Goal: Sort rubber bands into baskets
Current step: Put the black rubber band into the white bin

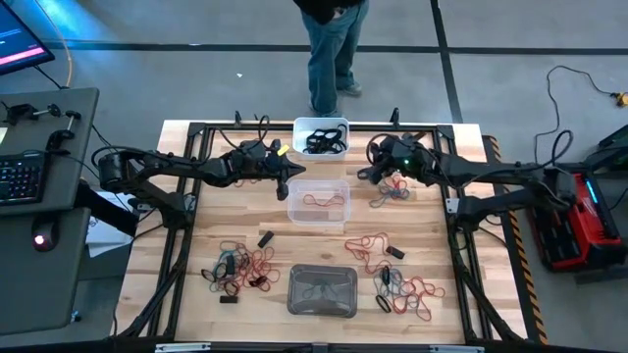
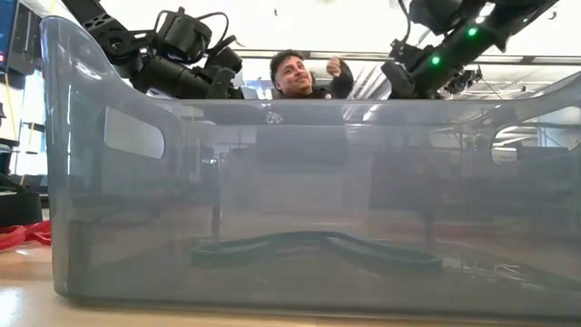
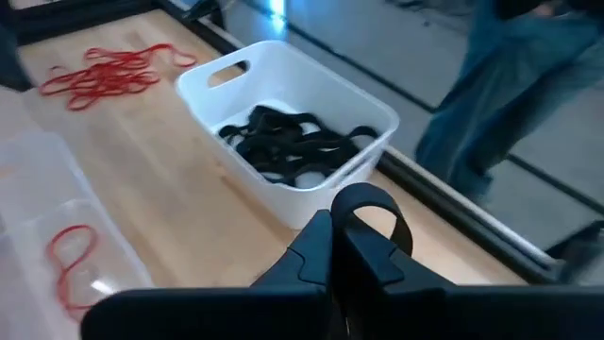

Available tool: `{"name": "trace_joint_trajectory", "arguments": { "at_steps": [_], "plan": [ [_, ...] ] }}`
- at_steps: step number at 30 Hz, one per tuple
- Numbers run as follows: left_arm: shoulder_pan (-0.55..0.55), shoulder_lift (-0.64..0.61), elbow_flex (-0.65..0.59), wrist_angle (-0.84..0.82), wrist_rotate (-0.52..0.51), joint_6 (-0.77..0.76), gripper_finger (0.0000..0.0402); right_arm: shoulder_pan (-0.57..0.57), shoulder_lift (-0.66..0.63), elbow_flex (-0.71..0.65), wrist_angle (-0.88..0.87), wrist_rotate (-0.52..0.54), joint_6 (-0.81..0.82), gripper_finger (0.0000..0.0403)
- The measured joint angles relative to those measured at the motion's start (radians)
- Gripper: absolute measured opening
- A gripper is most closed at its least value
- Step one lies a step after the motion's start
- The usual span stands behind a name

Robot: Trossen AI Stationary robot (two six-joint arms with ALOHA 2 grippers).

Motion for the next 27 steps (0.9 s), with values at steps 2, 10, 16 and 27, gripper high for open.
{"name": "trace_joint_trajectory", "arguments": {
  "at_steps": [2, 10, 16, 27],
  "plan": [
    [0.0, 0.0, 0.0, -0.003, 0.0, 0.0, 0.0, 0.012, -0.018, 0.0, -0.015, 0.047, 0.0, 0.0001],
    [0.0, 0.0, 0.0, -0.015, 0.0, 0.0, 0.0, 0.074, -0.081, 0.0, -0.022, 0.226, 0.0, 0.0],
    [0.0, 0.0, 0.0, -0.021, 0.0, 0.0, 0.0, 0.133, -0.102, 0.0, -0.022, 0.41, 0.005, 0.0],
    [-0.005, 0.0, 0.0, -0.021, 0.0, -0.007, 0.0, 0.157, -0.044, -0.005, -0.033, 0.397, 0.072, 0.0]
  ]
}}
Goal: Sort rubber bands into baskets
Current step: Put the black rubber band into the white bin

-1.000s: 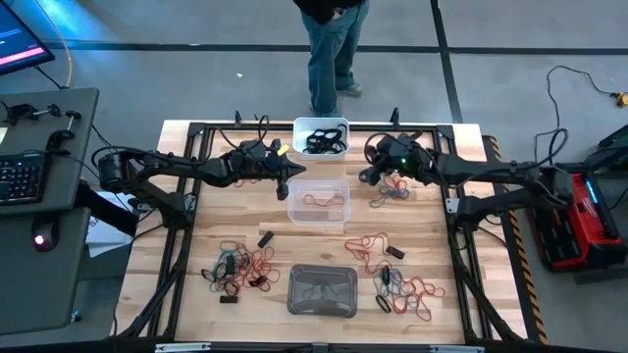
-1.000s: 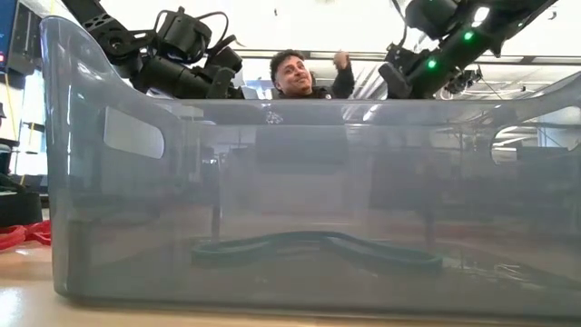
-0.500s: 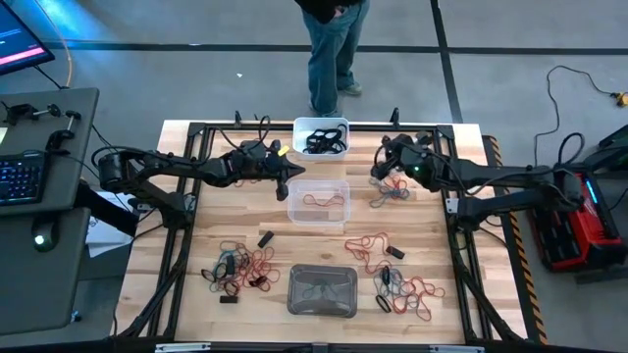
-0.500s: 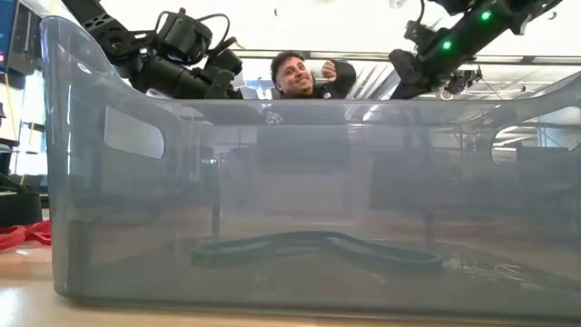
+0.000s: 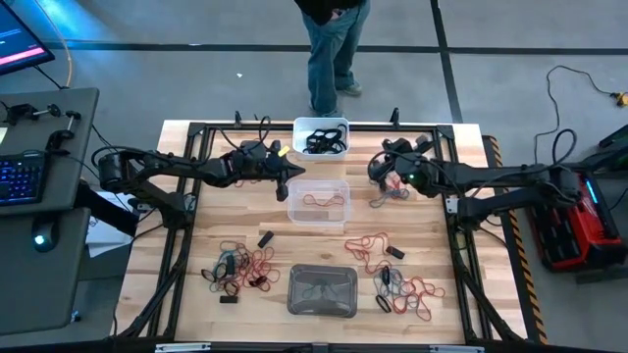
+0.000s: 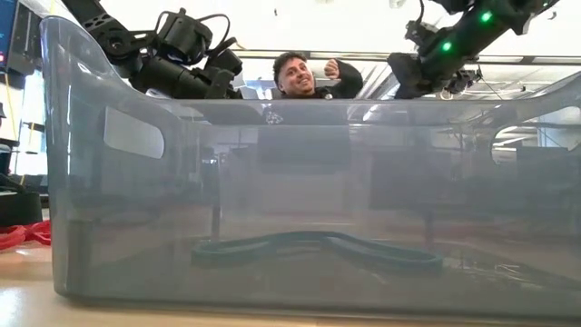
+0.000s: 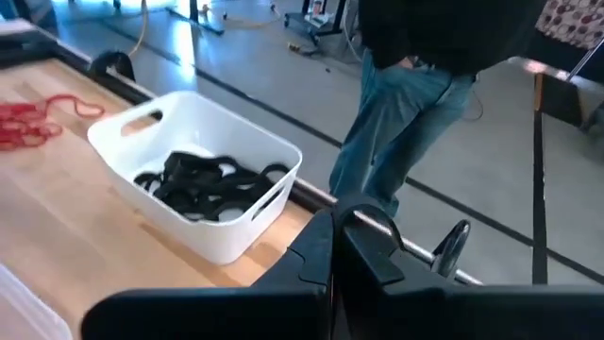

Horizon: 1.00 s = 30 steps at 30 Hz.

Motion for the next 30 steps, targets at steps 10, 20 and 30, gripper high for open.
{"name": "trace_joint_trajectory", "arguments": {
  "at_steps": [10, 20, 30],
  "plan": [
    [-0.014, 0.0, 0.0, -0.012, 0.0, 0.0, 0.0, 0.011, 0.177, 0.0, -0.051, -0.026, 0.143, 0.0],
    [-0.014, 0.001, -0.001, -0.025, -0.003, 0.0, 0.0, 0.089, 0.238, 0.0, -0.276, -0.059, 0.374, 0.0],
    [-0.015, 0.001, -0.001, -0.026, -0.003, -0.001, 0.0, 0.097, 0.195, 0.02, -0.424, -0.096, 0.426, 0.0]
  ]
}}
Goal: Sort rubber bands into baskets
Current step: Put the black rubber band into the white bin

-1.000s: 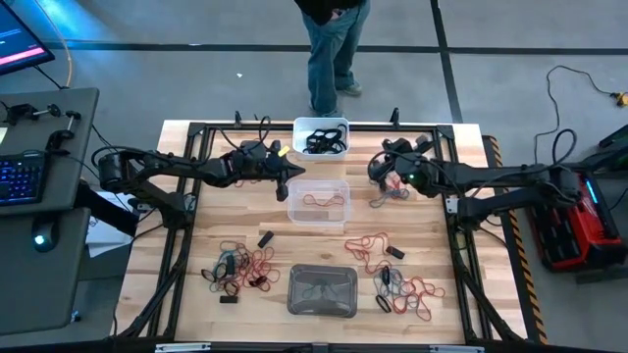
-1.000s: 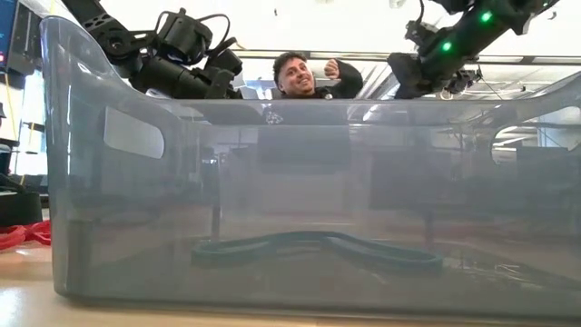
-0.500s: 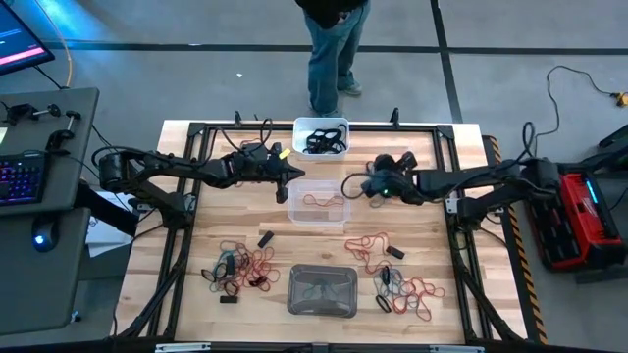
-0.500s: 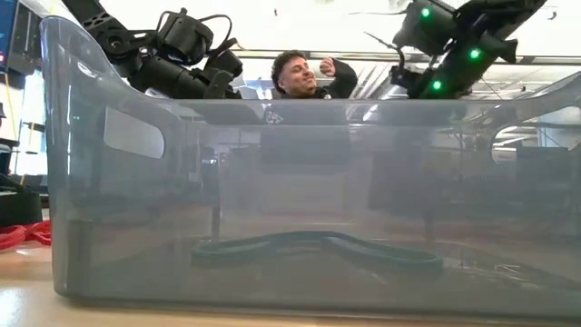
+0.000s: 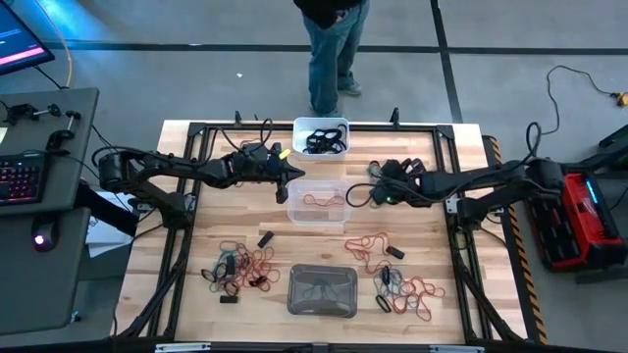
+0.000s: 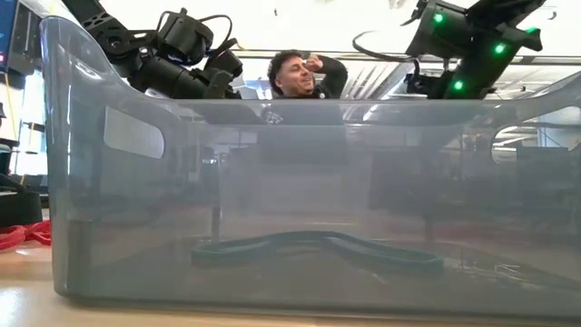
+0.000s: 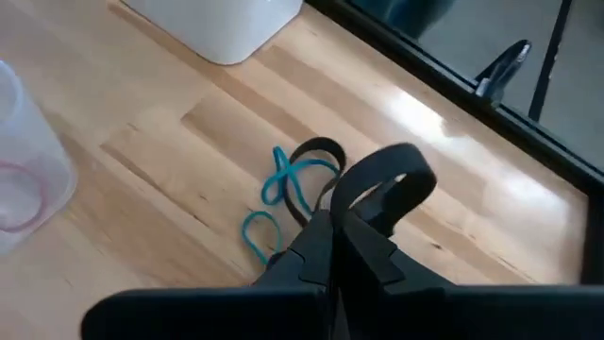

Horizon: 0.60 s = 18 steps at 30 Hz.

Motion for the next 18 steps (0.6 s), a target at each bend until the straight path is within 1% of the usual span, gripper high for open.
{"name": "trace_joint_trajectory", "arguments": {
  "at_steps": [5, 13, 18],
  "plan": [
    [-0.001, 0.0, 0.0, -0.003, 0.0, 0.0, 0.0, 0.0, -0.009, 0.076, -0.107, 0.035, -0.016, 0.0],
    [-0.001, 0.0, 0.0, -0.004, -0.001, 0.0, 0.0, 0.0, -0.009, 0.212, -0.333, 0.036, -0.029, 0.0],
    [-0.001, 0.0, 0.0, -0.004, -0.001, 0.0, 0.0, 0.0, -0.009, 0.298, -0.436, 0.034, -0.085, 0.0]
  ]
}}
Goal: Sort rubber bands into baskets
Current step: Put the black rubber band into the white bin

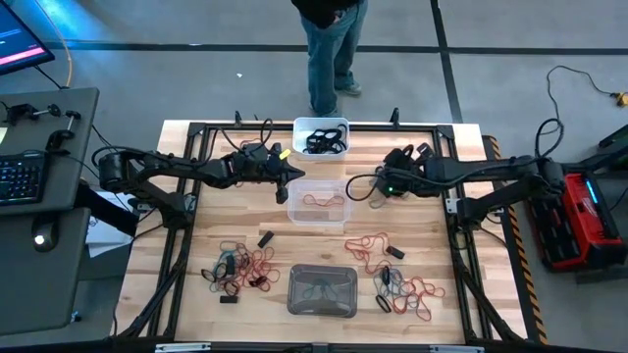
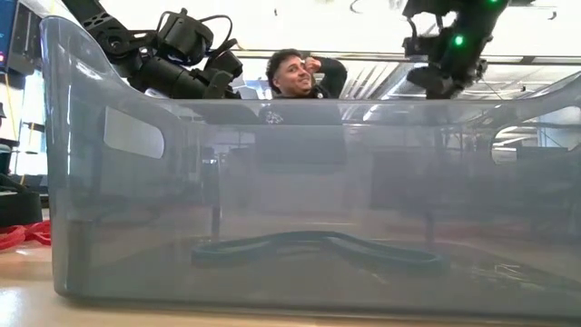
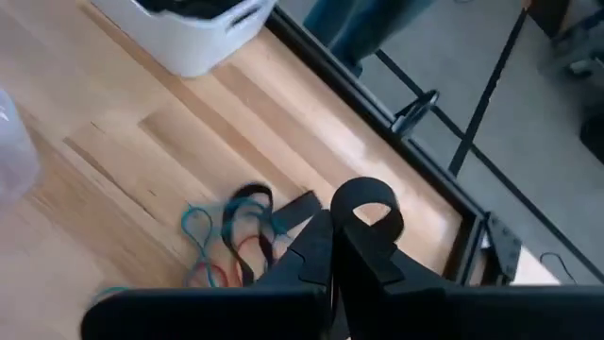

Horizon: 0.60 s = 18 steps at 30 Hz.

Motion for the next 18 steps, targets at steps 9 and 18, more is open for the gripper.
{"name": "trace_joint_trajectory", "arguments": {
  "at_steps": [9, 18],
  "plan": [
    [0.0, 0.0, 0.0, 0.0, 0.0, -0.002, 0.0, -0.065, 0.0, 0.112, -0.075, -0.237, -0.021, 0.0],
    [-0.002, 0.0, 0.0, 0.001, 0.0, -0.002, 0.0, -0.15, 0.031, 0.071, -0.203, -0.347, 0.013, 0.0]
  ]
}}
